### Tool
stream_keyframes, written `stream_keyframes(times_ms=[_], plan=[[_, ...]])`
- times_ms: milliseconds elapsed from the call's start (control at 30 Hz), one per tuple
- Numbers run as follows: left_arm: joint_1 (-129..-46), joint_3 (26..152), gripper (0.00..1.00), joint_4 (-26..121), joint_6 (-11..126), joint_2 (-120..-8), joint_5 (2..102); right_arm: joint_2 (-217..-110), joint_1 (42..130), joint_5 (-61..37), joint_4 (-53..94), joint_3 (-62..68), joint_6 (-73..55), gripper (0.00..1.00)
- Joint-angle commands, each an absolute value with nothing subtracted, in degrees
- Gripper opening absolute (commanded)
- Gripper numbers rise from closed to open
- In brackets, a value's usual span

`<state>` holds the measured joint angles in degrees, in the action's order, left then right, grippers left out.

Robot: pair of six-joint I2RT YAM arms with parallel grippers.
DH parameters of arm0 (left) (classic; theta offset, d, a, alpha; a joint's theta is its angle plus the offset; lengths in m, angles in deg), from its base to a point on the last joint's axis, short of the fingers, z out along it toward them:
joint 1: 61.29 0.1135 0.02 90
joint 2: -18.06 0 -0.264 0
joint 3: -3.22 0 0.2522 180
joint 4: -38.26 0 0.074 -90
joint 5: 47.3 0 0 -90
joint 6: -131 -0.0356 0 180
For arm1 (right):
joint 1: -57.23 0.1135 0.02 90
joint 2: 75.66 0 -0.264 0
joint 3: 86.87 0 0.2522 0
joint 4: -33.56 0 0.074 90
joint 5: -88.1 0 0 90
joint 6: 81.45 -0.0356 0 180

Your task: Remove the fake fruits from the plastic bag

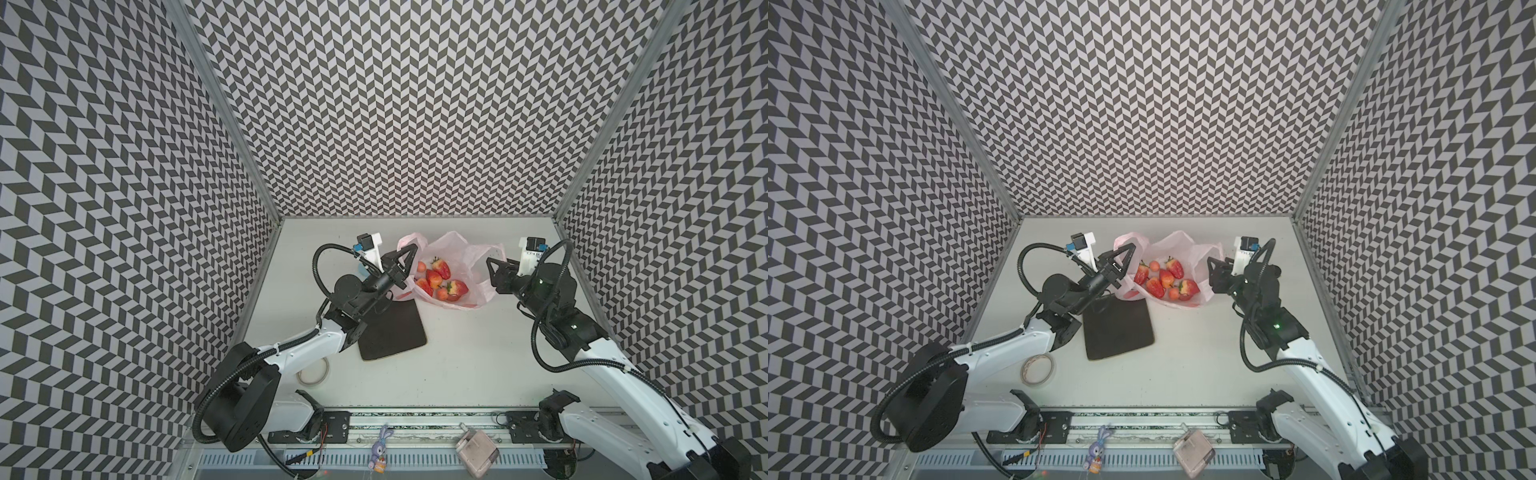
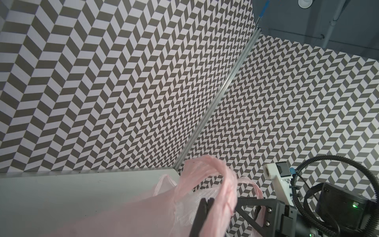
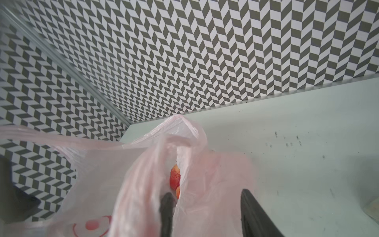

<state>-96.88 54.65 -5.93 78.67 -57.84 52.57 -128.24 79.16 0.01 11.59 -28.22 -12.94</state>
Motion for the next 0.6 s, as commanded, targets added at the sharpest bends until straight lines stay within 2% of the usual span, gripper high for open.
stream_keyframes(times_ms=[0,100,200,300,433,567], plan=[[-96.71,54.38,0.00,-8.18,79.85,-57.18,50.59,-126.26,79.02,2.23,3.99,-20.81,-10.74,0.74],[-96.80,55.24,0.00,-8.18,80.01,-57.94,51.01,-126.21,79.02,4.88,-2.31,-13.48,-7.06,0.81],[-96.90,55.87,0.00,-8.17,80.11,-58.72,51.35,-126.96,79.02,7.69,-6.54,-5.97,-4.75,0.83],[-96.91,56.06,0.00,-7.87,80.20,-59.07,51.78,-128.31,79.01,5.35,-6.52,0.22,-2.67,0.77],[-96.90,55.91,0.00,-7.58,80.20,-59.01,52.18,-134.56,80.13,-10.71,-4.96,6.48,-0.43,0.63],[-96.92,55.91,0.00,-6.44,79.70,-58.17,52.20,-143.13,90.50,-11.01,-6.28,10.34,2.15,0.60]])
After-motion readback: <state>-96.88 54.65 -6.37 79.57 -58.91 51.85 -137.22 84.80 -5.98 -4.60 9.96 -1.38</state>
